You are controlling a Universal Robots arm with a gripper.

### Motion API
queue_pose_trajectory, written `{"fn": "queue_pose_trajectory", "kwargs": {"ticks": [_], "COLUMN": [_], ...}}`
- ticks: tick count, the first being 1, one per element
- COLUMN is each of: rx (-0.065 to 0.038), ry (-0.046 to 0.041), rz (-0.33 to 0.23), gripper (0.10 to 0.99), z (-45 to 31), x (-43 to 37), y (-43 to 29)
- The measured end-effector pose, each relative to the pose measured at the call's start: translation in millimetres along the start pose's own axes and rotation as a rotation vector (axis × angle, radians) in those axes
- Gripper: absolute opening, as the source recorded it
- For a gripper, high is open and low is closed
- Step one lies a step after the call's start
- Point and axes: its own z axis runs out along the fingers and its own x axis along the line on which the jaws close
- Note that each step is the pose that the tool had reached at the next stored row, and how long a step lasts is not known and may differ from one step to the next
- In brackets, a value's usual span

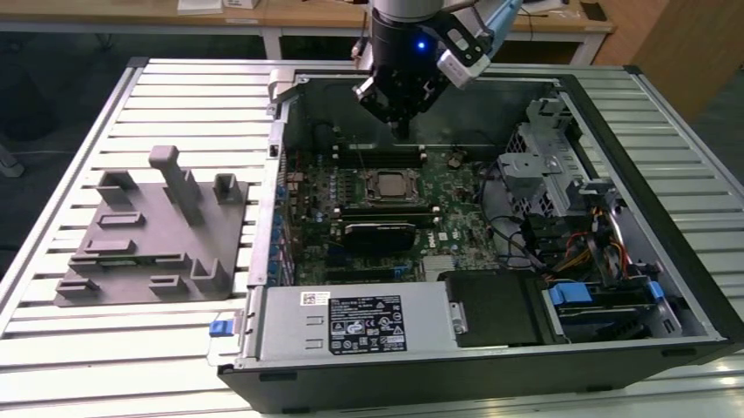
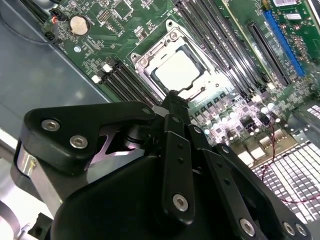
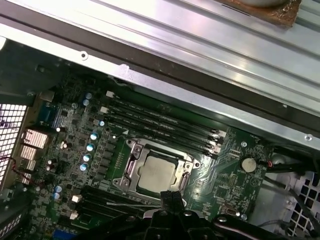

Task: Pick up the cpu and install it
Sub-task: 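Close the cpu cover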

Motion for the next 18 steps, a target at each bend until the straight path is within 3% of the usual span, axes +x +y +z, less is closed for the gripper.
{"fn": "queue_pose_trajectory", "kwargs": {"ticks": [18], "rx": [0.001], "ry": [0.0002], "rz": [0.009], "gripper": [0.106], "z": [25.0], "x": [1.6], "y": [0.4]}}
